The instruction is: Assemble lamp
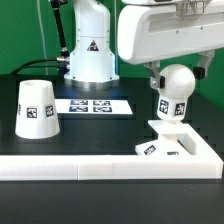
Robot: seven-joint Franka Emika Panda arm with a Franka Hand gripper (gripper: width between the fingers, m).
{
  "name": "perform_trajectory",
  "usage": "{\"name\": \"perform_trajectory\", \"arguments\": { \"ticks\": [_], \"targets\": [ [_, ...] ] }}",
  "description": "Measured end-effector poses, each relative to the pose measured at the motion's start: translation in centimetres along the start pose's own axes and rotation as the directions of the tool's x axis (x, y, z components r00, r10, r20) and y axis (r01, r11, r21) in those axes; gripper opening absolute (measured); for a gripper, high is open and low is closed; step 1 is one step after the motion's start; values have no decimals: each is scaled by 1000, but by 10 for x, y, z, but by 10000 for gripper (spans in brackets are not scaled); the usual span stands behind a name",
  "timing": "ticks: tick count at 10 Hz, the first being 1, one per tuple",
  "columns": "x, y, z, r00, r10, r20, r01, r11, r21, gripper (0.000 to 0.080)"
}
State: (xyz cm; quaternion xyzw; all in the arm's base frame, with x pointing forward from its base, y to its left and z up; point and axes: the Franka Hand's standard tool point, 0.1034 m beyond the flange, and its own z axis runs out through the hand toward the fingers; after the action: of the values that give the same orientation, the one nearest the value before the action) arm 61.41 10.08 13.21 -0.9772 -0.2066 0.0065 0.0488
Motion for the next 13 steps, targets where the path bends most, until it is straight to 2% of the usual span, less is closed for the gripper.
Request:
{"name": "perform_trajectory", "arguments": {
  "ticks": [4, 6, 7, 11, 13],
  "targets": [
    [-2, 9, 3, 1000, -24, -15, 24, 1000, -6, 699],
    [-2, 9, 3, 1000, -24, -17, 24, 1000, -6, 699],
    [-2, 9, 3, 1000, -24, -17, 24, 1000, -6, 579],
    [-2, 9, 3, 1000, -4, -17, 4, 1000, -6, 577],
    [-2, 8, 4, 970, 242, -19, -242, 970, 16, 577]
  ]
}}
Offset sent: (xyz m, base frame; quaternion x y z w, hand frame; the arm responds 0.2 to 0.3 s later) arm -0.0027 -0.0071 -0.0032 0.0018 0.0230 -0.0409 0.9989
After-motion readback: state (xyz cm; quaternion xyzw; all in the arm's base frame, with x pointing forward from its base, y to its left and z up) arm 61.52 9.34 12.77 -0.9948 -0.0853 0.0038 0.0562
